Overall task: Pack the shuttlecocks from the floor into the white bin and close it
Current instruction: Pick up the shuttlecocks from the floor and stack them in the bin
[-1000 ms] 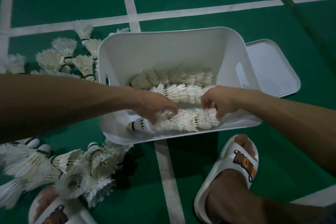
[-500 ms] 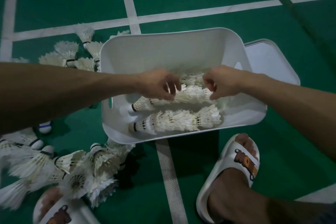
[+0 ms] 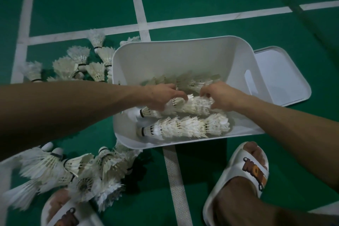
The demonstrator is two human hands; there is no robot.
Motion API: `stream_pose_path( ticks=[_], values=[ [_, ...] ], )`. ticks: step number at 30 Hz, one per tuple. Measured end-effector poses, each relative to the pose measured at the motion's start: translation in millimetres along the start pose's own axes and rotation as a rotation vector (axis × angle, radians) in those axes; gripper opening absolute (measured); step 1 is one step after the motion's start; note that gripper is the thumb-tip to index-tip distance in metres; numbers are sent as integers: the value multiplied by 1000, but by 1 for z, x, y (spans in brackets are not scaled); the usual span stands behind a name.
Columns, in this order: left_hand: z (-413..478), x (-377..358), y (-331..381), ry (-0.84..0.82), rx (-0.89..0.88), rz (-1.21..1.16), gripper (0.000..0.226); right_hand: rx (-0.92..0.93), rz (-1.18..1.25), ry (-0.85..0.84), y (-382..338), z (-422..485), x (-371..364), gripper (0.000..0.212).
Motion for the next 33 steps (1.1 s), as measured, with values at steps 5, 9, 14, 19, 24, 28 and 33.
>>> stream_pose_path(
  ticks=[5, 9, 14, 19, 24, 28, 33],
  values=[
    [-1, -1, -4, -18, -18, -47, 78, -17, 78, 23, 1, 6, -4, 46],
    [-1, 2, -4, -47, -26, -36, 76, -67, 161, 45, 9, 7, -2, 42],
    [-3, 4, -3, -45, -40, -38, 70, -26, 96, 21, 5, 2, 11, 43],
    [-5, 10, 1, -22, -46, -1, 75, -27, 53, 45, 6, -8, 24, 39],
    [-8, 20, 13, 9, -47, 22, 71, -45, -60, 68, 3, -20, 36, 34],
    [-21, 43, 22, 92, -19, 124, 50, -11, -97, 129, -26, -32, 65, 35],
    [-73, 84, 19, 315, 71, 224, 33, 64, -89, 204, -93, -47, 104, 36]
  ],
)
Point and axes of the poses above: each hand's wrist, its own z-axis towards the middle knuckle, its own x-axis out of the back of the hand, y = z × x, the point moved 5 cm from there along z, towards the middle knuckle, and after that the axes turned 13 degrees about -x, right-handed, at the moved point
